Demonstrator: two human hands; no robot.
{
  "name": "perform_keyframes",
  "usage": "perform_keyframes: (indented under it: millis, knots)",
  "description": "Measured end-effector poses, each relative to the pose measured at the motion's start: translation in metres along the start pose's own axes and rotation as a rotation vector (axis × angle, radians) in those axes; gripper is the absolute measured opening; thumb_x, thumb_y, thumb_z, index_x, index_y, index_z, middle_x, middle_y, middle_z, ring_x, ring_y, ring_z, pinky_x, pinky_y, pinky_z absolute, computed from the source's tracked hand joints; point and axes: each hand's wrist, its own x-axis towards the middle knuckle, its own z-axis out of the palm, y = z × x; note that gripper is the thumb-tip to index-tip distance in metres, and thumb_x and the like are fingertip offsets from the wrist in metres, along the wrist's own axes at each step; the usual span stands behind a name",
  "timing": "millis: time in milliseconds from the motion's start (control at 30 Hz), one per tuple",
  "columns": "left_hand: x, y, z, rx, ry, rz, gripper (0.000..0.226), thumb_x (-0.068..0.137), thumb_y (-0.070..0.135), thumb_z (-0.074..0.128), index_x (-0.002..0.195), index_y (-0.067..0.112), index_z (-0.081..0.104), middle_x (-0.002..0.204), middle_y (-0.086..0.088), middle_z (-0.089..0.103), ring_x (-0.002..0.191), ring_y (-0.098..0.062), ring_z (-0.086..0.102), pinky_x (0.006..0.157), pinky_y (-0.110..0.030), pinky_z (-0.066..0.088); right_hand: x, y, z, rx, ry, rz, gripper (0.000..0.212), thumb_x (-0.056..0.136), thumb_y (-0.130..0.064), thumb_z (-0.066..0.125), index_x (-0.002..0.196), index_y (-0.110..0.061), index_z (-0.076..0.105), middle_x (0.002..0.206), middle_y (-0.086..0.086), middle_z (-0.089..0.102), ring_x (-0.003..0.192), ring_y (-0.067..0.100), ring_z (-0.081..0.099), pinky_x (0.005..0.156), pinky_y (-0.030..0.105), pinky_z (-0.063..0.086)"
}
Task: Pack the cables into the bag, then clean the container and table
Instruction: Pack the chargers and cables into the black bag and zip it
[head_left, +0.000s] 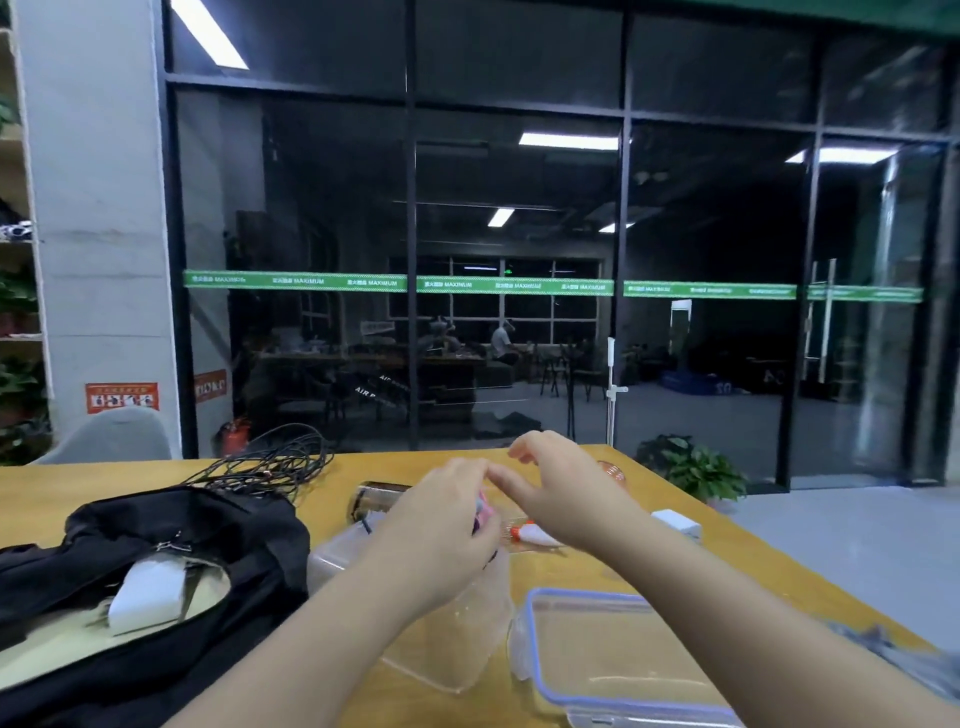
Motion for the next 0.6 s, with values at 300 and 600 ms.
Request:
perform_keyframes:
  millis: [300,600]
  knots:
    - [0.028,0.039,0.049,-0.055,-0.258,-0.041,0.030,0.088,0.032,0.045,0.118,0.031,0.044,0.114,0.009,0.051,0.097,-0.015,0.050,0.088,-0.037,0.044,-0.017,0.075,-0.009,0.038,-0.137,0.217,0.064,0.086,-0.067,0.036,0.129,-0.021,0.046,0.129,-0.003,0.050,0.116,0.014,0.048,0.097,0.034,0.042]
    - [0.055,0.053,0.107,-0.128,-0.430,-0.017,0.066,0.090,0.037,0.049,0.146,0.029,0.016,0.148,0.009,0.027,0.132,-0.015,0.034,0.103,-0.032,0.035,-0.028,0.132,-0.019,-0.011,-0.264,0.288,0.065,0.085,-0.059,0.054,0.138,-0.026,0.037,0.131,-0.007,0.046,0.111,0.012,0.045,0.092,0.027,0.037]
